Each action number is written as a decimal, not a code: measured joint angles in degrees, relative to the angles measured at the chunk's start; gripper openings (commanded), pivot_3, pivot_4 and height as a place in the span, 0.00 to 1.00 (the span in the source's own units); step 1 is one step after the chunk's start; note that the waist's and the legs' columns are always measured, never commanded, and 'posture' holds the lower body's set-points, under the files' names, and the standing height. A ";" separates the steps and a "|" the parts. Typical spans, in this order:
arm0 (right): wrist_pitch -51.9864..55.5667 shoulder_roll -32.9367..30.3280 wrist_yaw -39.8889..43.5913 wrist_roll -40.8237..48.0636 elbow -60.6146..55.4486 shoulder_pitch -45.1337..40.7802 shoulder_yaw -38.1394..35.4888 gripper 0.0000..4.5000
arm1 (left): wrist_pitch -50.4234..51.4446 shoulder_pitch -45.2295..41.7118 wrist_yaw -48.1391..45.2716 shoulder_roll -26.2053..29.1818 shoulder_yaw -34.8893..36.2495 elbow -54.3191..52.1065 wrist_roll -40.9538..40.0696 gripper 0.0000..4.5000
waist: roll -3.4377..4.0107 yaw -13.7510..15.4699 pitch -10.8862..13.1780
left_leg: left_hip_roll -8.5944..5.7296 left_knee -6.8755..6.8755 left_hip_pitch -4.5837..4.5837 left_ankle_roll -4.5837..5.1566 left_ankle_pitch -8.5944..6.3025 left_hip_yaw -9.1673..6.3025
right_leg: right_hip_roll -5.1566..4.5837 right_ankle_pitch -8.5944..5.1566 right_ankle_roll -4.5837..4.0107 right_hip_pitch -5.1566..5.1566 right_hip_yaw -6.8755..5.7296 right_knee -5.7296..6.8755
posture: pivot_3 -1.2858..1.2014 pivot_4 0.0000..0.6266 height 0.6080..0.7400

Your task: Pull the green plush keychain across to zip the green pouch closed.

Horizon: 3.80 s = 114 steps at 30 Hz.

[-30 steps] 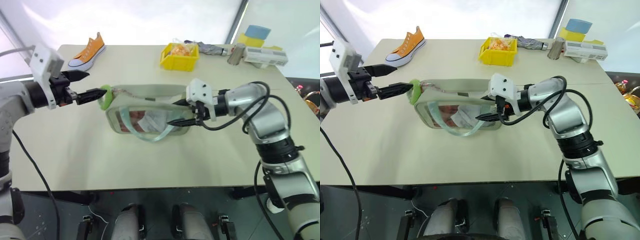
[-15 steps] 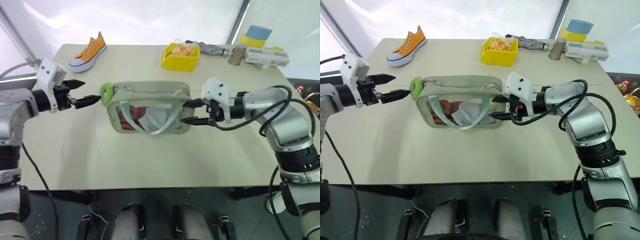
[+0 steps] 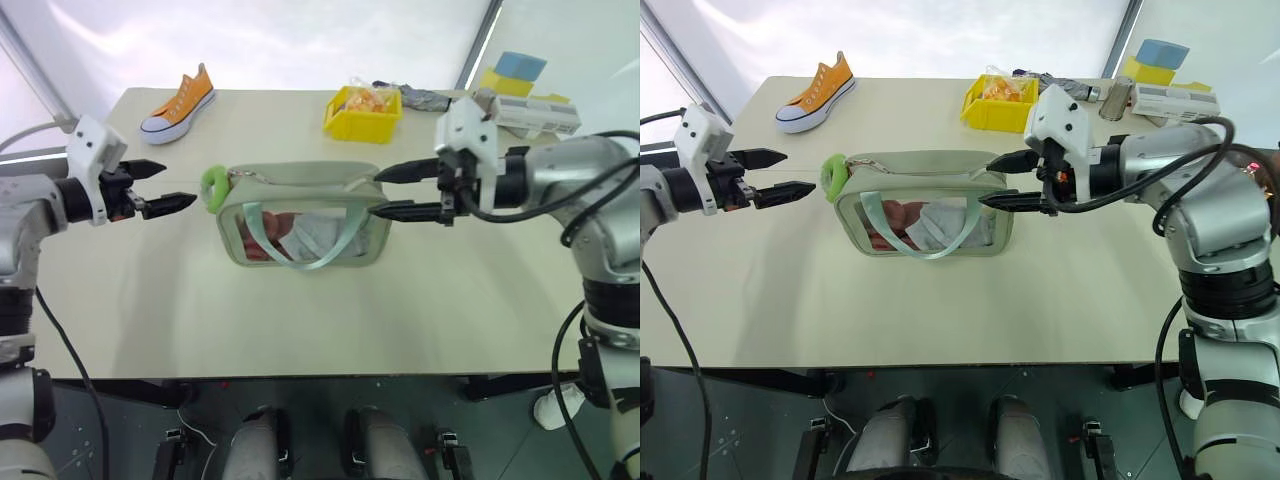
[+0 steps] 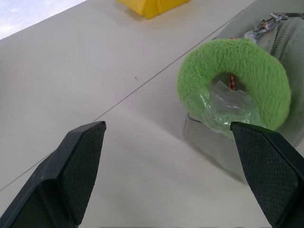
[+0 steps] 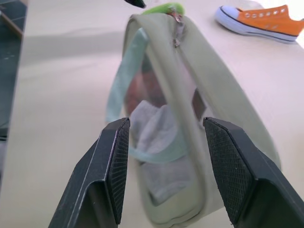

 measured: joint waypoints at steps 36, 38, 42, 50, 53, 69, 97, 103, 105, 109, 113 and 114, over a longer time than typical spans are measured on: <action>-9.23 2.00 0.26 -4.83 4.53 3.85 3.96 0.00 | -1.85 -4.37 1.59 -11.12 -3.07 4.29 2.43 0.28 | 0.00 -0.02 0.00 | 0.00 0.03 0.01 -0.01 0.01 0.00 | 0.01 0.01 0.01 0.03 0.00 0.02 | 0.52 0.24 1.00; -9.39 2.01 0.15 -4.94 4.54 3.85 3.96 0.00 | -1.01 -4.39 1.05 -11.13 -3.05 3.39 1.65 0.05 | 0.00 -0.03 0.00 | 0.00 0.03 0.01 -0.01 0.01 0.00 | 0.01 0.01 0.01 0.03 0.00 0.02 | 0.52 0.24 1.00; -9.64 2.21 -0.22 -5.39 4.75 3.80 3.96 0.00 | -0.70 -4.30 0.38 -11.07 -2.95 2.61 1.39 0.01 | 0.00 -0.03 0.00 | 0.00 0.03 0.01 -0.01 0.01 0.00 | 0.01 0.01 0.01 0.03 0.00 0.02 | 0.52 0.24 1.00; -10.83 2.80 -0.25 -6.06 6.64 3.14 3.97 0.00 | 3.69 -10.92 -2.27 -9.86 -1.51 -0.70 -2.73 0.01 | -0.01 -0.04 0.00 | -0.01 0.04 0.02 -0.01 0.01 0.00 | 0.01 0.01 0.01 0.05 0.00 0.01 | 0.52 0.24 1.00; -11.37 3.63 -0.24 -6.99 7.95 2.38 4.23 0.00 | 4.11 -12.66 -3.53 -11.52 -3.18 -4.13 -3.42 0.01 | 0.01 -0.05 -0.01 | -0.01 0.03 0.15 -0.01 0.01 0.00 | 0.02 0.01 0.01 0.18 -0.01 0.02 | 0.52 0.24 1.00; -13.06 5.12 -0.33 -8.38 9.13 1.79 4.42 0.00 | -3.54 -17.40 -5.02 -10.18 -10.16 0.62 4.77 1.00 | 0.02 -0.47 0.00 | 0.01 0.02 0.10 -0.02 0.01 0.01 | 0.06 0.01 0.01 0.08 0.00 0.01 | 0.52 0.24 1.00; -13.31 6.52 0.31 -9.57 11.62 0.65 4.27 0.08 | 6.25 4.02 0.05 -5.74 -3.86 -18.64 -1.48 0.00 | 0.03 -0.19 -0.01 | 0.03 0.02 0.11 -0.02 0.01 -0.05 | 0.04 0.00 0.01 0.13 0.00 0.02 | 0.52 0.24 1.00; -11.54 9.55 -0.30 -8.53 12.60 -2.52 4.23 0.56 | 6.33 4.13 -0.03 -5.27 -3.94 -19.13 -1.58 0.00 | 0.03 -0.20 0.00 | 0.04 0.01 0.09 -0.02 0.01 -0.03 | 0.04 0.00 0.01 0.11 0.01 0.01 | 0.52 0.24 1.00; -11.47 10.82 -0.58 -7.98 12.88 -4.35 4.22 0.56 | 6.37 4.21 -0.13 -5.27 -3.96 -19.26 -1.84 0.00 | 0.03 -0.17 0.00 | 0.04 0.02 0.09 -0.02 0.01 -0.03 | 0.03 0.00 0.00 0.11 0.01 0.01 | 0.52 0.24 1.00; -11.55 13.91 -2.18 -7.94 12.86 -6.81 4.39 0.56 | 6.82 4.23 -0.16 -5.17 -3.95 -19.54 -2.16 0.00 | 0.03 -0.17 0.00 | 0.04 0.01 0.09 -0.02 0.01 -0.04 | 0.03 0.00 0.01 0.11 0.00 0.02 | 0.52 0.24 1.00; -13.49 17.03 -3.60 -9.34 12.89 -7.20 6.46 0.56 | 6.82 4.24 -0.26 -5.06 -3.96 -19.64 -2.17 0.00 | 0.03 -0.20 0.00 | 0.04 0.01 0.08 -0.02 0.01 -0.04 | 0.03 0.00 0.00 0.10 0.00 0.02 | 0.52 0.24 1.00; -14.07 17.65 -3.76 -9.66 12.95 -7.21 6.98 0.56 | 6.83 4.24 -0.27 -5.06 -3.96 -19.65 -2.17 0.00 | 0.03 -0.21 0.00 | 0.04 0.01 0.08 -0.02 0.01 -0.04 | 0.03 0.00 0.01 0.10 0.00 0.02 | 0.52 0.24 1.00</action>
